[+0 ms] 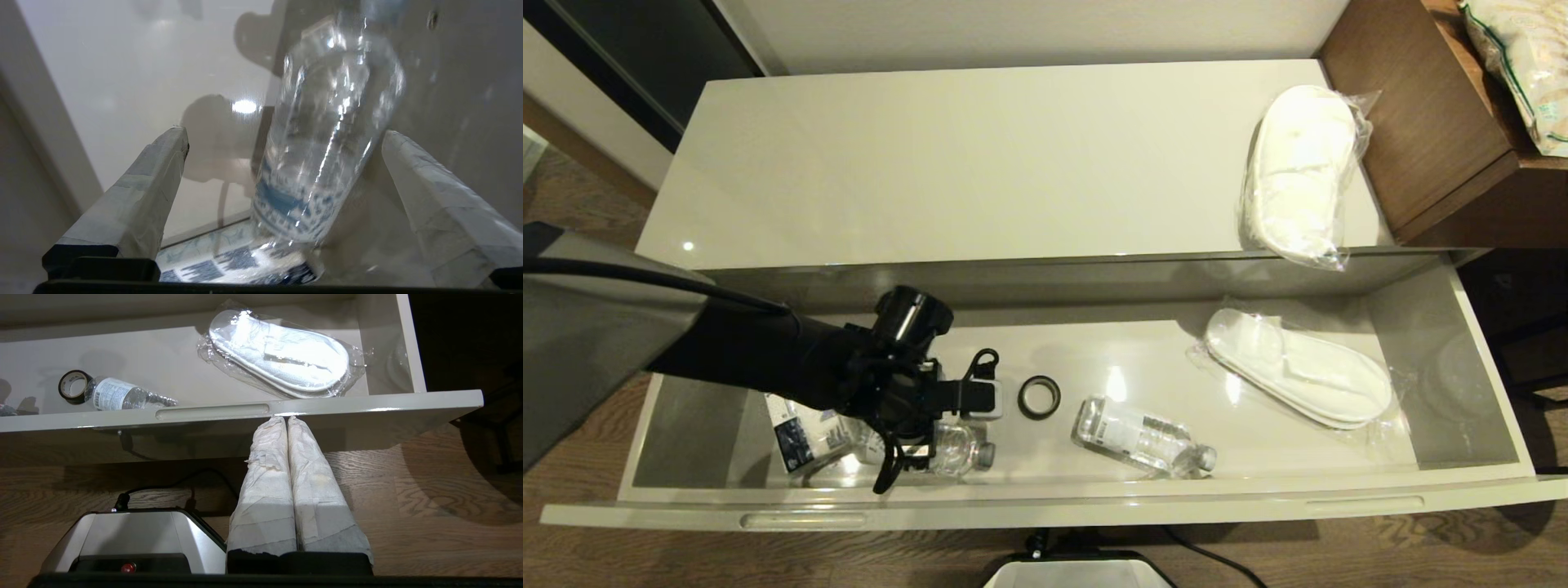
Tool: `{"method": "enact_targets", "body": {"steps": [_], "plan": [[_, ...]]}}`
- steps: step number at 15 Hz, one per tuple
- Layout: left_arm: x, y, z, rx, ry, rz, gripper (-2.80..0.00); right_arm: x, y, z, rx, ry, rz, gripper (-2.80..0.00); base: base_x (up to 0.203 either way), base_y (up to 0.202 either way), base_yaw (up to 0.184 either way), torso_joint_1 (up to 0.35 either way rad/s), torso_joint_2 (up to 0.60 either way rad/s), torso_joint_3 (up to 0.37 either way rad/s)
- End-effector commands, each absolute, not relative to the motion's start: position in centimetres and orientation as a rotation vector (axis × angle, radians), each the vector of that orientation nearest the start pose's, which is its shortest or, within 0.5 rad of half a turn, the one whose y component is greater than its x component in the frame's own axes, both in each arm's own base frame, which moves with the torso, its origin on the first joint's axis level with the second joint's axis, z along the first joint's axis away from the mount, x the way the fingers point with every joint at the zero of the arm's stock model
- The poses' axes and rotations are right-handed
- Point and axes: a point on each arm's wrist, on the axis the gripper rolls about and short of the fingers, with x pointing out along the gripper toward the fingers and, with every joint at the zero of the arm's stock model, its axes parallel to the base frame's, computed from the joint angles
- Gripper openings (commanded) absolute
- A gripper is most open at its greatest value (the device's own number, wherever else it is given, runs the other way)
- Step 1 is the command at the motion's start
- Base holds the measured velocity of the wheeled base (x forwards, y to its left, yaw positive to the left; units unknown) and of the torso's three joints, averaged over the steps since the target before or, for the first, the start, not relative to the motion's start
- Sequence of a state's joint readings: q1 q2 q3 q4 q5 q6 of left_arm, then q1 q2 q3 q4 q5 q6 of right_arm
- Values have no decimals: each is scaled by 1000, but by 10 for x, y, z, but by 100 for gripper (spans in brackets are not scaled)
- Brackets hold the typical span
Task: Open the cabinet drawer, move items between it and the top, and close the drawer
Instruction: Take out the mineral water from the drawer
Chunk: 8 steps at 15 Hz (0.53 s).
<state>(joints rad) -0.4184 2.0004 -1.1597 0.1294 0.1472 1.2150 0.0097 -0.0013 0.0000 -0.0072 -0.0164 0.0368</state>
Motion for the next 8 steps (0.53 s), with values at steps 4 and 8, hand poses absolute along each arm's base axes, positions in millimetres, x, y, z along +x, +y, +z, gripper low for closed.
{"method": "enact_targets", "body": {"steps": [4, 8], "plan": [[319, -122, 107, 1420, 686, -853, 0, -24, -1, 75, 37, -22, -6, -280, 0, 0, 0, 0, 0, 0], [307, -117, 98, 1444, 717, -896, 0, -24, -1, 75, 37, -22, -6, -280, 0, 0, 0, 0, 0, 0]]}}
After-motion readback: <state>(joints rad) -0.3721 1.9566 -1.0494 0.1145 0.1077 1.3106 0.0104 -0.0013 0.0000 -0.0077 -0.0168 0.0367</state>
